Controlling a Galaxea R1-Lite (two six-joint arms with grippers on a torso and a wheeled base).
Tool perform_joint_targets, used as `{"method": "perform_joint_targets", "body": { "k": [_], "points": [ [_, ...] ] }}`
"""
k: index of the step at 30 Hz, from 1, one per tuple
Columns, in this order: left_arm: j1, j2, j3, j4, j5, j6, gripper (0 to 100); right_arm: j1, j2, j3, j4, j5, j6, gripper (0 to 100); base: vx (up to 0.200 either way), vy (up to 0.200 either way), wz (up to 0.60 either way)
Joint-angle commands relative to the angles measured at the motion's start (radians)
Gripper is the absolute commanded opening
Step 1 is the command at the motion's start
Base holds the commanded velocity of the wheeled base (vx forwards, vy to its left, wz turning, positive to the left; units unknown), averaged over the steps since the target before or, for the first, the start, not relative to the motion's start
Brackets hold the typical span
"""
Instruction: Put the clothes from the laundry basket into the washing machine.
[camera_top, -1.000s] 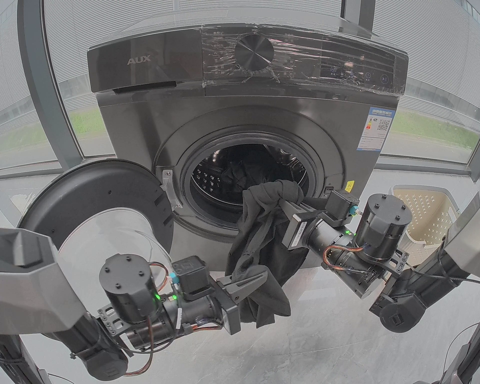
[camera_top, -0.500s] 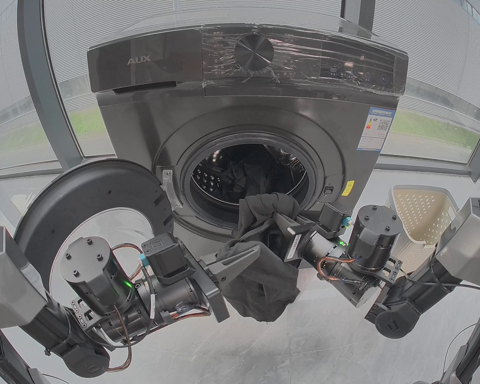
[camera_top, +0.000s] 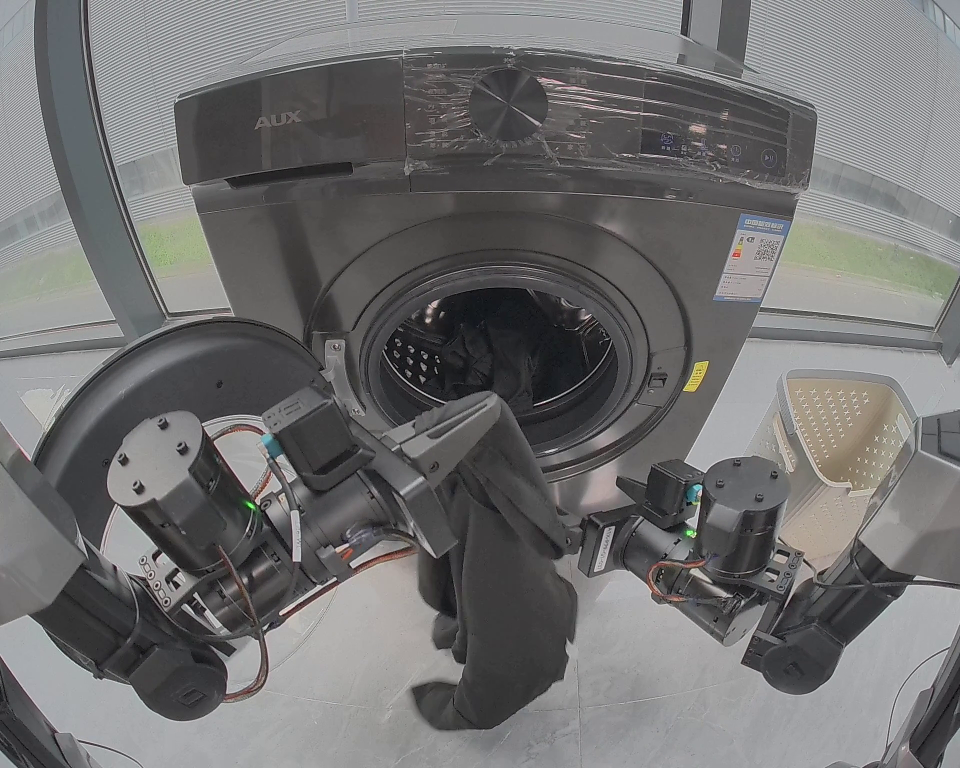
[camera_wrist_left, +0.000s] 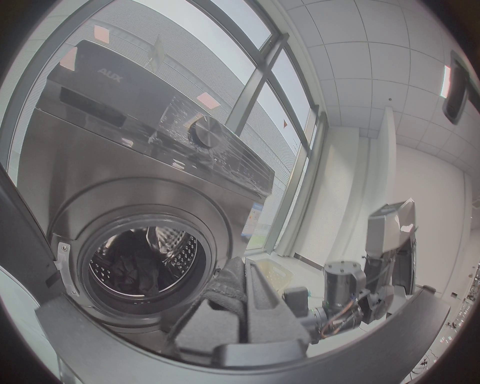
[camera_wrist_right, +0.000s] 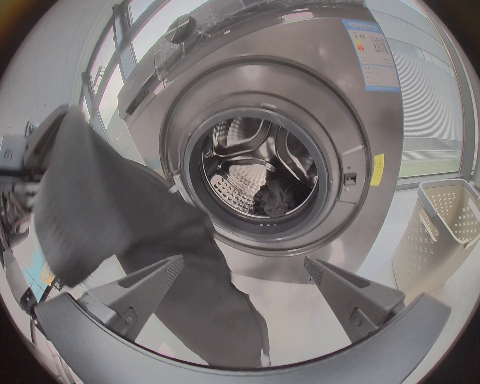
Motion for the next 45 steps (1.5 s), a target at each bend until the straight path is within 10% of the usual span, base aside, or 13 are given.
{"method": "perform_joint_targets", "body": {
  "k": [1,28,45],
  "points": [
    [0.009,0.003,-0.037,-0.004,0.018,-0.023,0,-0.006,0.005,0.039,0.002,0.0,-0.002,100,0.0,0.0,0.0],
    [0.021,-0.059,-0.063,-0.004,0.018,-0.027,0,-0.032,0.057,0.138,-0.011,0.014,-0.01,100,0.0,0.0,0.0],
    [0.019,-0.057,-0.066,-0.004,0.014,-0.024,0,-0.087,0.168,-0.053,-0.015,0.037,-0.065,100,0.0,0.0,0.0]
  ]
}}
